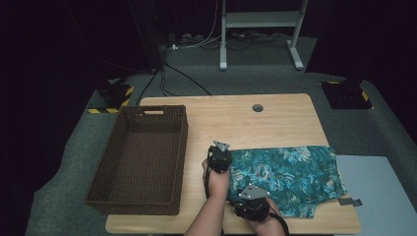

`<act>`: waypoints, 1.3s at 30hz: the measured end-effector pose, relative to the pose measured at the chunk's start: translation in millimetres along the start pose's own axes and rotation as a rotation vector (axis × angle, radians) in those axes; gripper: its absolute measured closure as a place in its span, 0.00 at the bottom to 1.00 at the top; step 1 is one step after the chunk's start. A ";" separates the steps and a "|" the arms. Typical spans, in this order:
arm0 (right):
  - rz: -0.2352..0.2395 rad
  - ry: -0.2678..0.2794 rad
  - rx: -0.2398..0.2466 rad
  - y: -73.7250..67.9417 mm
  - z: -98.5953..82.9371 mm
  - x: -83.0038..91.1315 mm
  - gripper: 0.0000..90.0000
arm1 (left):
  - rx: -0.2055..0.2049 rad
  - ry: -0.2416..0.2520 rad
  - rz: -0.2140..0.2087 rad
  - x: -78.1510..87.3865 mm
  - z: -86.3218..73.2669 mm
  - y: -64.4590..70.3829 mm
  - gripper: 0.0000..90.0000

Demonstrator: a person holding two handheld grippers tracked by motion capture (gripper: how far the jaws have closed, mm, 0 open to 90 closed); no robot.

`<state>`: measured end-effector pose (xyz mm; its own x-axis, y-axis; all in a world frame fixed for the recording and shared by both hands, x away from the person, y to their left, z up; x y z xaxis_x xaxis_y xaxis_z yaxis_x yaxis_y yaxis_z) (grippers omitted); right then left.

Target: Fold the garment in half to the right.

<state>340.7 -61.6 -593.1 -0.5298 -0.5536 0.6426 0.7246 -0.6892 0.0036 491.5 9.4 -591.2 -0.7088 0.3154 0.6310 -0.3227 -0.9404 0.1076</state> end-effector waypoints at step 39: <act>-0.162 0.108 0.094 8.4 24.9 19.9 0.95 | 0.117 0.076 -0.045 9.8 8.5 1.0 0.96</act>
<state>347.2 -66.7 -561.2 -0.6831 -0.4899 0.5417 0.6614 -0.7295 0.1743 489.5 10.5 -578.4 -0.7422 0.3624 0.5637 -0.2833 -0.9320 0.2262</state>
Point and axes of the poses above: each handheld gripper's, and its own axes: x roughly backward along the jaws, z roughly out of its top, y roughly to its right, the point moved 8 cm from there along -x, roughly forward along the jaws
